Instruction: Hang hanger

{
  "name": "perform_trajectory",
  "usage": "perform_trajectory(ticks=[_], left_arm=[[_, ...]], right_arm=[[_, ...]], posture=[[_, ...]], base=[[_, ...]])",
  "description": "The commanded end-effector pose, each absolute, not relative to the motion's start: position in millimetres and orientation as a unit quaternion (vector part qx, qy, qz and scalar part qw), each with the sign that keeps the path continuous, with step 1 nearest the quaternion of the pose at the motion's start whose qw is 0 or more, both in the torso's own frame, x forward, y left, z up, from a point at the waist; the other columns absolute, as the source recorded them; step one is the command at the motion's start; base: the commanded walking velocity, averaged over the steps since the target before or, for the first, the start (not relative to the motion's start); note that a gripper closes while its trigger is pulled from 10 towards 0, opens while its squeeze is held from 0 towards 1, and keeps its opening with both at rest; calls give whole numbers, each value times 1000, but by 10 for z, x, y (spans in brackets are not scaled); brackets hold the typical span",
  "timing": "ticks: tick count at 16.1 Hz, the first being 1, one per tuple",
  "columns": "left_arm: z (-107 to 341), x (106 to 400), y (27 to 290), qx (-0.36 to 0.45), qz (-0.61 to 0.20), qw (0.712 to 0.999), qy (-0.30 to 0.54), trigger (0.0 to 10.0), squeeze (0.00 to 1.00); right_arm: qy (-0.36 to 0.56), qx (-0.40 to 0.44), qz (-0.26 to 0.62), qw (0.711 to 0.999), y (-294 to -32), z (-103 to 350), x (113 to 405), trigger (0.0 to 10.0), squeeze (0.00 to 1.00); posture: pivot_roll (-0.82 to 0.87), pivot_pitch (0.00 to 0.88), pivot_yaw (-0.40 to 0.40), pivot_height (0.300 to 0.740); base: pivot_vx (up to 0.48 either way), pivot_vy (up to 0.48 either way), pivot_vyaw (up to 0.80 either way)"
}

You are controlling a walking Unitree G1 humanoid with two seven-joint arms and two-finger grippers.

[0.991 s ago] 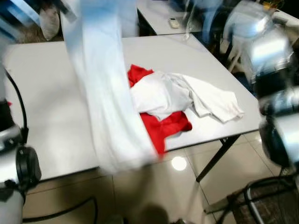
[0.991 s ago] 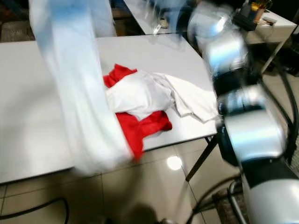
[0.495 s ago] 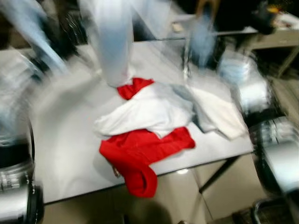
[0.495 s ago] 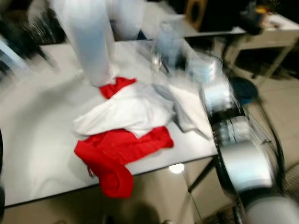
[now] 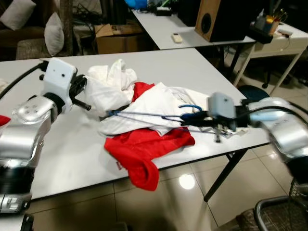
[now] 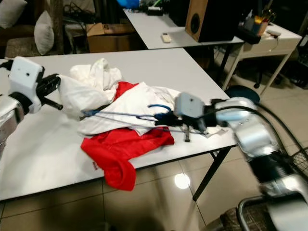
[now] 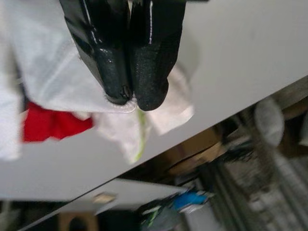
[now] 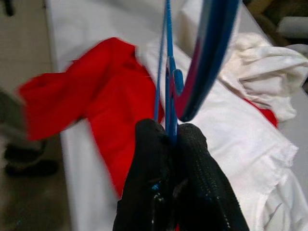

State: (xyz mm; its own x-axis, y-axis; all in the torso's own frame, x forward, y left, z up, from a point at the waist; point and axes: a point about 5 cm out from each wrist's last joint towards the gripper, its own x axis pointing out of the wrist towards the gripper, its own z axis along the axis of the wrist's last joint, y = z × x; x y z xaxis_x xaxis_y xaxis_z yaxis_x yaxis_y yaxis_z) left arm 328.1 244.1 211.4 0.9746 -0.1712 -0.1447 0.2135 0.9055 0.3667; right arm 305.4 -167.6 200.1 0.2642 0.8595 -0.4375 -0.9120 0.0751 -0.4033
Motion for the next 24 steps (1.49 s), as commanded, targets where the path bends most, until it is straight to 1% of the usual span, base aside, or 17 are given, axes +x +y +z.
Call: perform_trajectory(ticks=[1,2,5,6,7,8,9,11,13,14,15,16,18,19,20,21,24], left_arm=[[2019,3329,2475,201,-90,973,75,10000,192],[1960,3366,2524,210,-89,969,93,10000,1000],[1736,3257,2654,250,-141,942,174,10000,1000],[1706,3067,2595,256,-239,917,191,10000,1000],[1701,2958,2559,263,-291,898,199,10000,1000],[1718,2784,2546,263,-352,872,215,10000,1000],[1762,2738,2543,244,-367,872,213,10000,1000],[2125,2604,2485,180,-418,877,158,10000,1000],[2668,2547,2313,120,-447,887,14,10000,1000],[2781,2591,2275,107,-429,896,-36,10000,1000],[2822,2721,2259,88,-367,923,-78,10000,149],[2737,2829,2228,72,-302,947,-83,10000,43],[2473,2849,2143,54,-247,966,-57,10000,0],[2166,2817,2128,62,-184,981,-14,10000,0],[2114,2807,2131,65,-173,983,-5,10000,0],[1872,2734,2076,89,-147,985,17,10000,0],[1760,2644,1926,91,-125,988,25,10000,0]], right_arm=[[38,-309,605,733,-1733,2106,3015,10000,0],[43,-304,617,725,-1765,2152,2957,10000,0],[45,-268,641,717,-1879,2396,2771,10000,0],[39,-247,622,742,-1979,2522,2744,10000,0],[34,-234,607,759,-2024,2558,2765,10000,0],[24,-199,576,792,-2119,2612,2807,10000,0],[20,-184,562,806,-2154,2624,2812,10000,0],[-6,-141,524,840,-2155,2599,2794,10000,0],[-24,-107,459,882,-2085,2399,2783,10000,0],[-23,-91,423,901,-2060,2339,2802,10000,0],[-19,-68,371,926,-2029,2274,2831,10000,0],[-21,-51,323,945,-1968,2220,2833,10000,0],[-2,-42,271,962,-1838,2096,2783,10000,0],[22,-49,244,968,-1673,1938,2698,10000,0],[23,-50,240,969,-1645,1920,2682,10000,0],[6,-49,192,980,-1554,1861,2614,10000,0],[-26,-31,134,990,-1532,1833,2556,10000,0]], posture=[[-15,0,5,740],[-15,0,8,740],[-29,0,34,740],[-31,0,41,740],[-31,0,41,740],[-30,0,41,740],[-30,0,41,740],[-22,0,34,740],[-10,0,29,740],[-9,0,33,740],[-10,0,46,740],[-18,0,59,740],[-32,0,61,740],[-53,0,46,740],[-53,0,46,740],[-41,0,21,740],[-25,0,5,740]], base=[[0,0,0],[0,0,0],[0,0,0],[0,0,0],[0,0,0],[0,0,0],[0,0,0],[0,0,0],[0,0,0],[0,0,0],[0,0,0],[0,0,0],[0,0,0],[0,0,0],[0,0,0],[0,360,0],[0,415,0]])
